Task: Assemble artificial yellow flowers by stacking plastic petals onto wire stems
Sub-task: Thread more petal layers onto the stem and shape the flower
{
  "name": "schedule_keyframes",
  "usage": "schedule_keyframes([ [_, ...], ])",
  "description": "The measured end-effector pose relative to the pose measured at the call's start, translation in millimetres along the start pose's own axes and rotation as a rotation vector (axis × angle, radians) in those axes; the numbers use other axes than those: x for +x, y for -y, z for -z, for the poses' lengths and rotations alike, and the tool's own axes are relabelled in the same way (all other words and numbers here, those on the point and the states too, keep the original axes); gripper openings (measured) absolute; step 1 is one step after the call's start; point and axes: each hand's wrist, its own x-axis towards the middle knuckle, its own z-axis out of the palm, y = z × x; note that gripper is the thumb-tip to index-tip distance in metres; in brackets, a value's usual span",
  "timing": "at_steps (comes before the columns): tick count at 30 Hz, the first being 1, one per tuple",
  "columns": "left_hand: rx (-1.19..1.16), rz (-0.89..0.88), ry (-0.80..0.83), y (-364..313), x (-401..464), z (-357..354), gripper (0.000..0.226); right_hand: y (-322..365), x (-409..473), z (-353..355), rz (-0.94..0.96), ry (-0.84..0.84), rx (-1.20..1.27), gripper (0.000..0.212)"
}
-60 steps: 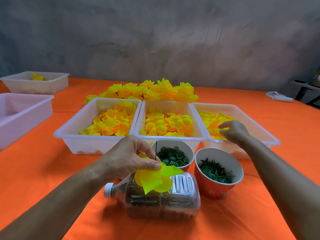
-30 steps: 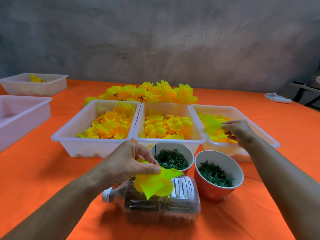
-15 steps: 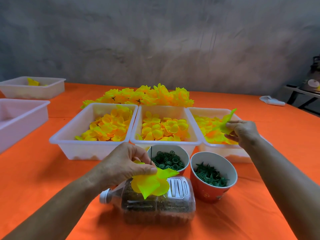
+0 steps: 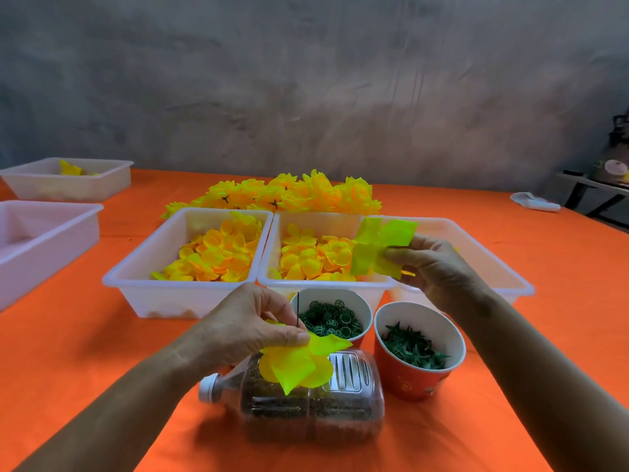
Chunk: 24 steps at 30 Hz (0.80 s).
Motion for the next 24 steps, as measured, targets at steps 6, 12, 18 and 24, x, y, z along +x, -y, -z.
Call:
schedule_keyframes([
  [6,-0.017,0.016,0.009,-1.9,-1.1,0.1,0.02,1.0,-13.3,-28.7,-0.063,0.084,-0.054,0.007],
  [12,-0.038,0.004,-0.009,-2.8,-3.7,-1.1,0.018,1.6,-22.5,-46.7,-0.066,0.113,-0.068,0.013],
  [18,-0.067,0.03,-0.042,-3.1,-5.5,-1.8,0.027,0.7,-26.9,-52.9,-0.091,0.127,-0.037,0.012],
  [24,-0.053,0.071,-0.002,-2.6,-7.1,9.2,0.044,0.4,-28.5,-53.8,-0.082,0.158,-0.017,0.011],
])
